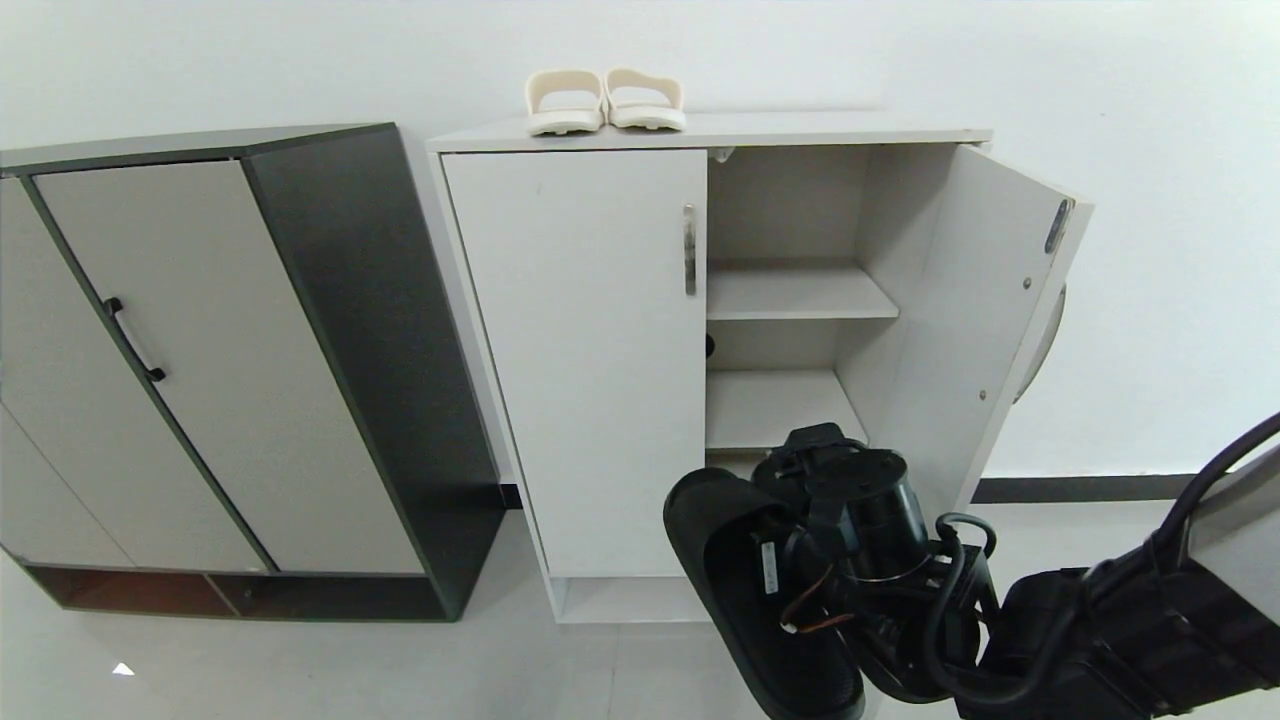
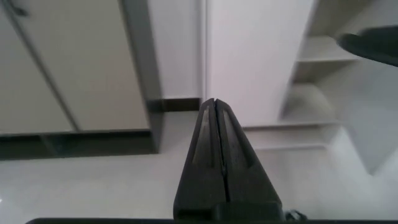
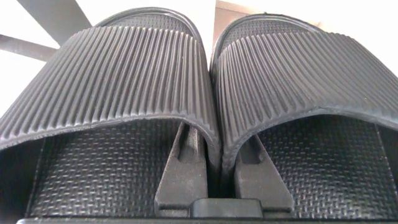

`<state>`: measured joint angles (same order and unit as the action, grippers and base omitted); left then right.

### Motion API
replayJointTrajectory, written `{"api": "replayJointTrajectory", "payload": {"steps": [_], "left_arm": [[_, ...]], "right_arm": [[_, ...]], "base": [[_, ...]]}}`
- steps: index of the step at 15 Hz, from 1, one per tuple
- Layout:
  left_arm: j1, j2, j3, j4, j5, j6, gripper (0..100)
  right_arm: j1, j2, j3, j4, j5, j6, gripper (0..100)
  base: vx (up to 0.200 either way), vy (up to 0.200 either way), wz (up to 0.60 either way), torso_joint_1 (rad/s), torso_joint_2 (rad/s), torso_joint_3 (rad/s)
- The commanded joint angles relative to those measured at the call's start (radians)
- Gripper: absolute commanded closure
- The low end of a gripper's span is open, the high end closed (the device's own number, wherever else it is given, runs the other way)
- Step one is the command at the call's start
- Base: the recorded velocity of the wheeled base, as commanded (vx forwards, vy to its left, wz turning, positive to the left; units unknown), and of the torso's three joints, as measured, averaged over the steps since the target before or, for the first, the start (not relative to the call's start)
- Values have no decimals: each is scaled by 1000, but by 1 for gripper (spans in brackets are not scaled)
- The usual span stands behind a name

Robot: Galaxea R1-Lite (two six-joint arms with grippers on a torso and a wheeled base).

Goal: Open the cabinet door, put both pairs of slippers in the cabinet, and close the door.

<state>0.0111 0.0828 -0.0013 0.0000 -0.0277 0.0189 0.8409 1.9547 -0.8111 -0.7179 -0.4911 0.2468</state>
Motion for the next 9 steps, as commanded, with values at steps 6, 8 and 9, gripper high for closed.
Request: {"api": "replayJointTrajectory", "payload": {"steps": [6, 8, 9], "left_arm": [[-13, -78, 0, 8, -15, 21, 100], [-20, -55, 0, 8, -17, 16, 100], [-20, -61, 0, 6, -17, 1, 100]], "right_arm": [[4, -3, -5, -18, 0, 2, 100], [14, -3, 0, -37, -1, 0, 100], [15, -2, 0, -38, -1, -1, 100]], "base": [[0, 0, 0, 0, 0, 0], [0, 0, 0, 0, 0, 0], [0, 0, 0, 0, 0, 0]]}}
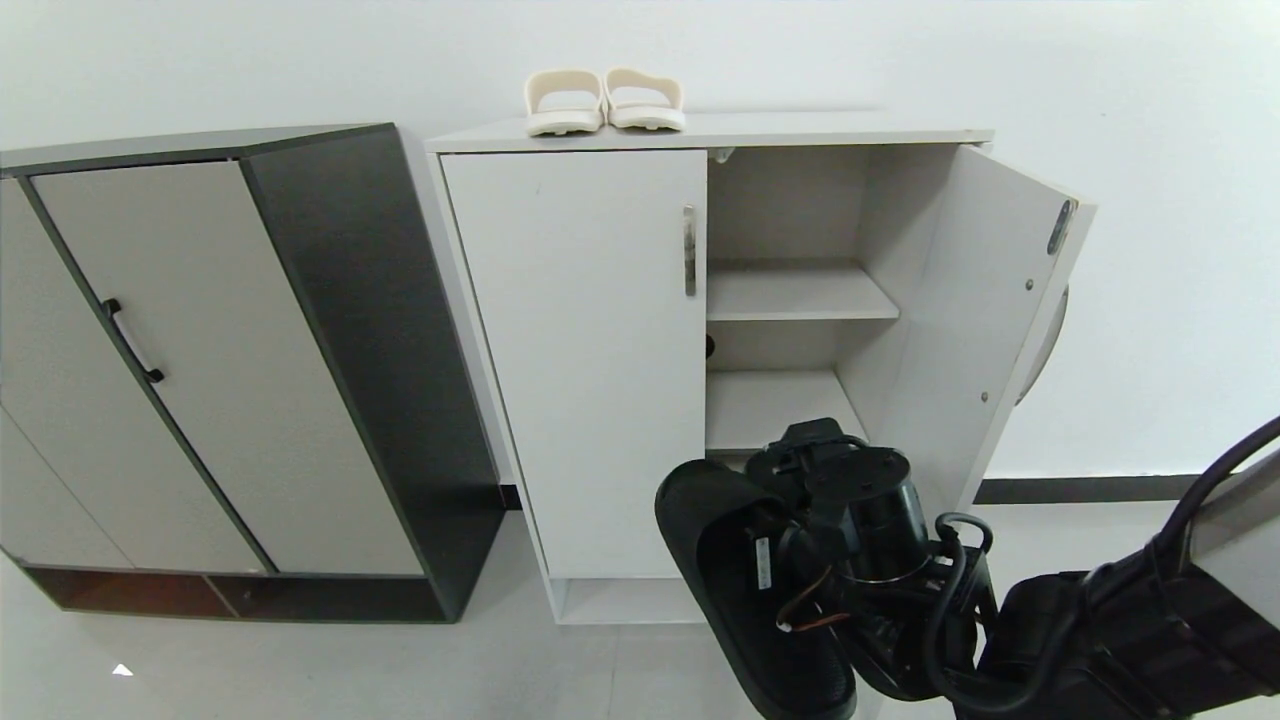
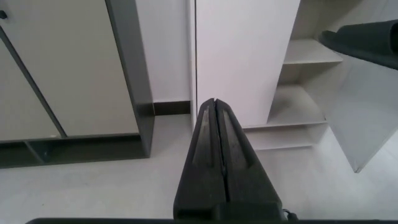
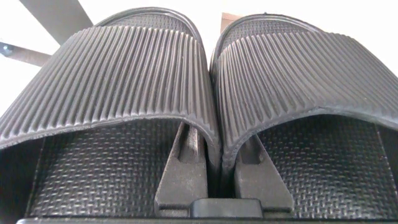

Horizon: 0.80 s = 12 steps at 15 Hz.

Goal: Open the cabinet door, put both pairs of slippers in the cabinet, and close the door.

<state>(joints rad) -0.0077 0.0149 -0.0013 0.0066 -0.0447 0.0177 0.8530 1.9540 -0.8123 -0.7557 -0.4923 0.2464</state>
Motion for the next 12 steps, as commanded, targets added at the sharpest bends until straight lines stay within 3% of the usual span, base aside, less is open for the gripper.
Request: {"api": "replayJointTrajectory", "payload": {"steps": [1, 6, 12], "left_arm": [[0, -1, 0, -2, 3, -19, 100], [3, -12, 0, -2, 5, -18, 100], [5, -12, 0, -2, 5, -18, 100]], "right_arm": [[3, -1, -1, -1, 0, 1, 100], [3, 5, -54, 3, -18, 1, 100], [-2, 72, -182, 1, -130, 1, 100]], "base": [[0, 0, 0, 0, 0, 0], [0, 0, 0, 0, 0, 0], [0, -200, 0, 1, 2, 2]]}}
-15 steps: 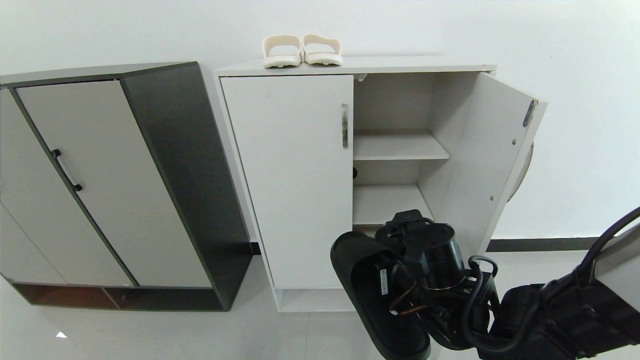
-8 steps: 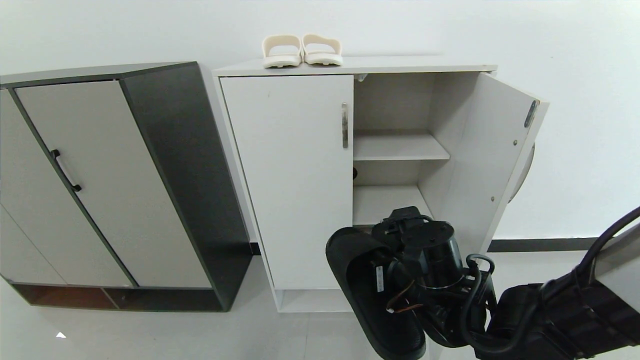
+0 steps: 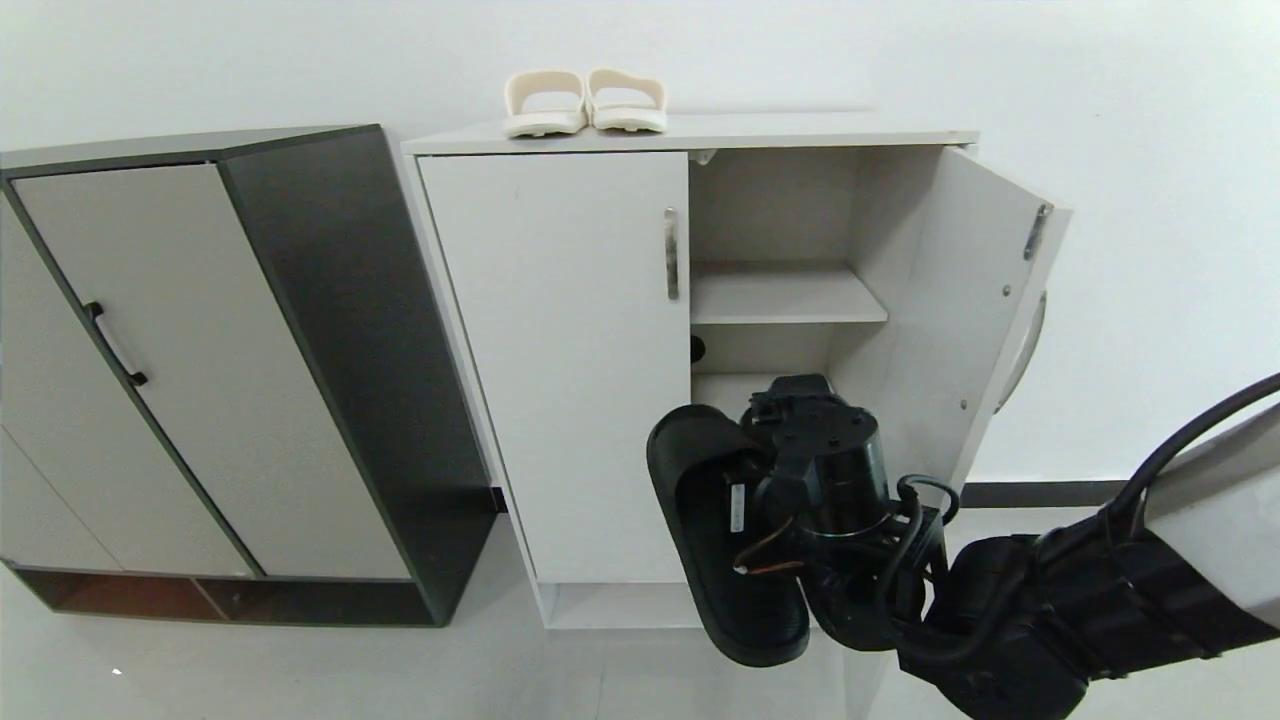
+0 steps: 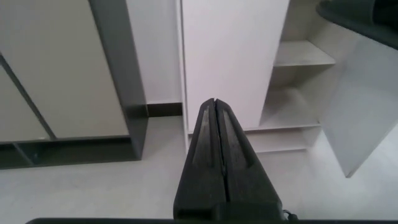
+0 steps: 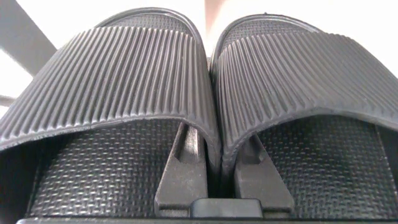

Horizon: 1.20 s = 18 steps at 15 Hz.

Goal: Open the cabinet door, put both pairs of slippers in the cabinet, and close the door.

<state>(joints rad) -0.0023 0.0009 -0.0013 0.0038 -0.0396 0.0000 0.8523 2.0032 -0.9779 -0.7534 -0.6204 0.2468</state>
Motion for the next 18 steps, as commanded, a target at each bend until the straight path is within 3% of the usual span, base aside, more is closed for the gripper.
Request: {"api": "replayJointTrajectory", "payload": {"steps": [1, 6, 10, 18], "left_arm": [[-1, 2, 1, 1, 0, 0, 100], [-1, 2, 1, 1, 0, 2, 100], [-1, 2, 1, 1, 0, 2, 100], [-1, 2, 1, 1, 0, 0, 100]], "right_arm": [[-3, 40, -44, -1, -5, 0, 100], [-13, 157, -248, -1, -28, 0, 100], [-76, 243, -343, 3, -71, -11, 100], [-145, 243, -346, 5, -104, -66, 100]], "base": [[0, 0, 0, 0, 0, 0], [0, 0, 0, 0, 0, 0], [0, 0, 0, 0, 0, 0], [0, 0, 0, 0, 0, 0]]}}
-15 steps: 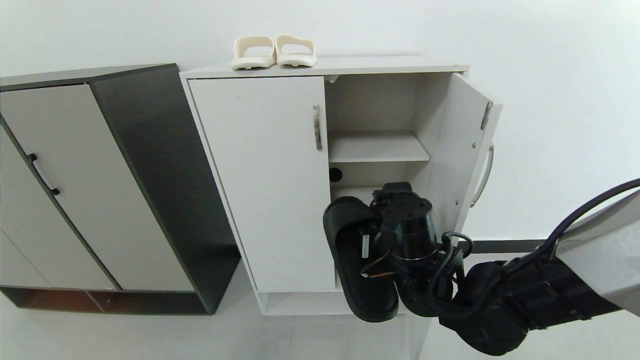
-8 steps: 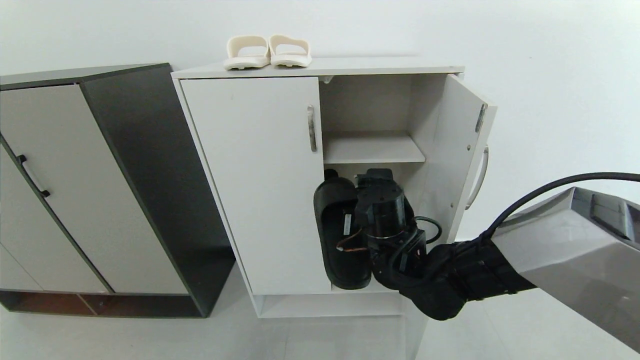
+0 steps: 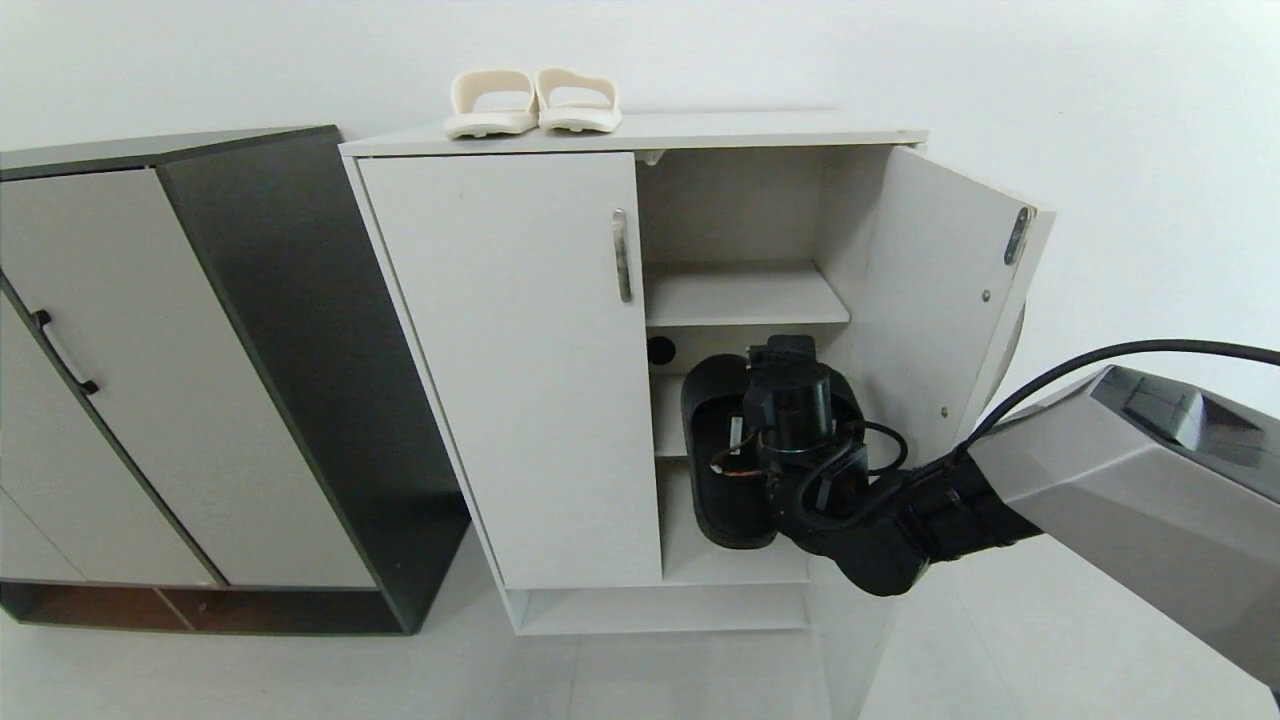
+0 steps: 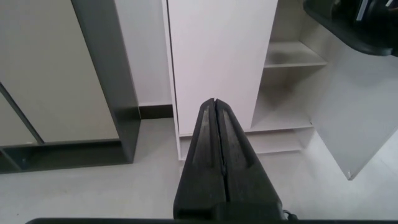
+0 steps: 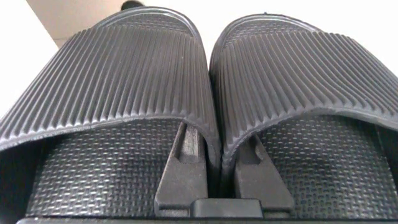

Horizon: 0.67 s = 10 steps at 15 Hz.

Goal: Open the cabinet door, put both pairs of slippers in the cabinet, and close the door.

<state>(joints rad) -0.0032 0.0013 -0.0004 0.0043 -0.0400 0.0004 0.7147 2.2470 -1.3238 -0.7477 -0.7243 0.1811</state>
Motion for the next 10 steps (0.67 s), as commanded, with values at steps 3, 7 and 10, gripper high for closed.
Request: {"api": "replayJointTrajectory", "payload": {"steps": [3, 7, 10], "left_arm": [[0, 2, 0, 0, 0, 0, 100], [0, 2, -1, 0, 0, 0, 100], [0, 2, 0, 0, 0, -2, 100]], "right_arm": [[-35, -1, 18, 1, -15, -14, 100], [-55, -4, 43, -1, -15, -28, 100], [-57, -9, 60, -2, -15, -28, 100]], "base": [[0, 0, 0, 0, 0, 0], [0, 0, 0, 0, 0, 0], [0, 0, 0, 0, 0, 0]]}}
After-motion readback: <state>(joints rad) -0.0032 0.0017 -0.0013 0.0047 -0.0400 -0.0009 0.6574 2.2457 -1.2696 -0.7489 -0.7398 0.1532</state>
